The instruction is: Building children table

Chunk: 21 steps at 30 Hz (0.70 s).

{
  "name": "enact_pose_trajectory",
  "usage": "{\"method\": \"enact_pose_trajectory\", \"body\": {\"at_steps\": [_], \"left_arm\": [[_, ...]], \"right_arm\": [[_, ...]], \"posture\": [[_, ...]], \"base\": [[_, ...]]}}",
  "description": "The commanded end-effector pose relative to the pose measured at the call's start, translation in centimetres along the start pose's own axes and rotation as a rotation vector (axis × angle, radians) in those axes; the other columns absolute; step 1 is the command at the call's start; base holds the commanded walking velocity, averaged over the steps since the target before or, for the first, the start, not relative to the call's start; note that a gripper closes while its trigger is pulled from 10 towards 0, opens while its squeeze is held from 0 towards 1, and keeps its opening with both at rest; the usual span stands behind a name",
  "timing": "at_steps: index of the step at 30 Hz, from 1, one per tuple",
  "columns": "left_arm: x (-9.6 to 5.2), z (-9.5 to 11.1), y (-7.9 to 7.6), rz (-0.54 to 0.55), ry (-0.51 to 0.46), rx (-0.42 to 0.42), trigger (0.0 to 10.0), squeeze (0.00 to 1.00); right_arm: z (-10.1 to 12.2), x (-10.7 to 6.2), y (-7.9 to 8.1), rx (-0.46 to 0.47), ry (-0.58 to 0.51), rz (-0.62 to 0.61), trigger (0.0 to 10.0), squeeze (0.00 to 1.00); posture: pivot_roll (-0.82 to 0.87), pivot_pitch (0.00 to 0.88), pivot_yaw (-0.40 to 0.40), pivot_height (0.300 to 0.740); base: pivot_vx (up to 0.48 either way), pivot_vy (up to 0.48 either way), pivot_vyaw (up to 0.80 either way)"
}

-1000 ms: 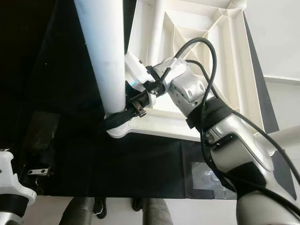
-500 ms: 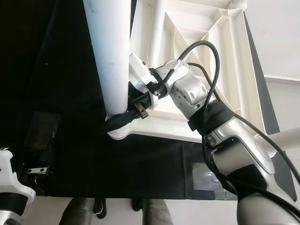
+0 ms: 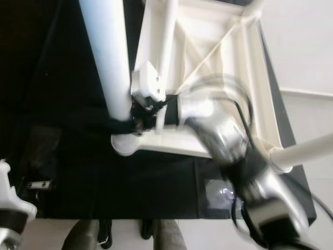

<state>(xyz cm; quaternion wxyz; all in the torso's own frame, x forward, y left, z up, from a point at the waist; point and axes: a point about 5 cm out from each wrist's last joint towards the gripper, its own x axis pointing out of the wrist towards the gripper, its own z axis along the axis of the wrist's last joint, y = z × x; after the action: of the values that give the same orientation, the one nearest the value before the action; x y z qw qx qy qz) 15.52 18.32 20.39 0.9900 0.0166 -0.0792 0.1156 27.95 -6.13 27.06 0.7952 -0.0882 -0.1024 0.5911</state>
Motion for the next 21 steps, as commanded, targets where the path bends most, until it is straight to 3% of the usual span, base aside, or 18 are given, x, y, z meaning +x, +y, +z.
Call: {"method": "enact_pose_trajectory", "body": {"at_steps": [1,3,6,11,14,16,19,21], "left_arm": [[0.3,-0.7,0.9,0.016,0.031,0.034,10.0,0.0],[1.2,-0.5,1.5,0.009,-0.001,0.064,10.0,0.0],[2.2,-0.1,2.1,0.006,-0.035,0.085,10.0,0.0],[4.4,2.3,2.7,-0.046,-0.148,0.08,10.0,0.0],[4.7,2.6,2.6,-0.062,-0.16,0.073,10.0,0.0],[6.0,4.2,2.1,-0.164,-0.213,0.036,10.0,0.0],[6.8,5.3,1.9,-0.216,-0.247,-0.001,10.0,0.0],[8.3,7.5,1.3,-0.352,-0.304,-0.067,10.0,0.0]], "right_arm": [[-6.7,-1.2,0.8,0.17,0.324,-0.196,10.0,0.0],[-6.7,-0.7,0.6,0.154,0.286,-0.325,10.0,0.0],[-6.7,0.1,1.1,0.148,0.267,-0.33,10.0,0.0],[-6.5,1.4,2.0,0.148,0.25,-0.348,10.0,0.0],[-6.3,1.5,2.2,0.149,0.257,-0.371,10.0,0.0],[-6.1,1.8,2.1,0.137,0.255,-0.391,10.0,0.0],[-6.1,2.0,1.9,0.127,0.249,-0.4,10.0,0.0],[-6.1,2.2,1.3,0.11,0.236,-0.425,10.0,0.0]], "posture": [[0.04,0.373,-0.109,0.74],[0.04,0.362,-0.1,0.74],[0.04,0.348,-0.092,0.74],[0.06,0.321,-0.087,0.74],[0.06,0.321,-0.087,0.74],[0.07,0.304,-0.082,0.74],[0.07,0.294,-0.077,0.74],[0.08,0.274,-0.066,0.74]], "base": [[0.0,0.0,0.0],[0.0,0.0,0.0],[0.0,0.0,0.0],[0.0,0.0,0.0],[0.0,0.0,0.0],[0.0,0.0,0.0],[0.0,0.0,0.0],[0.0,0.0,0.0]]}}
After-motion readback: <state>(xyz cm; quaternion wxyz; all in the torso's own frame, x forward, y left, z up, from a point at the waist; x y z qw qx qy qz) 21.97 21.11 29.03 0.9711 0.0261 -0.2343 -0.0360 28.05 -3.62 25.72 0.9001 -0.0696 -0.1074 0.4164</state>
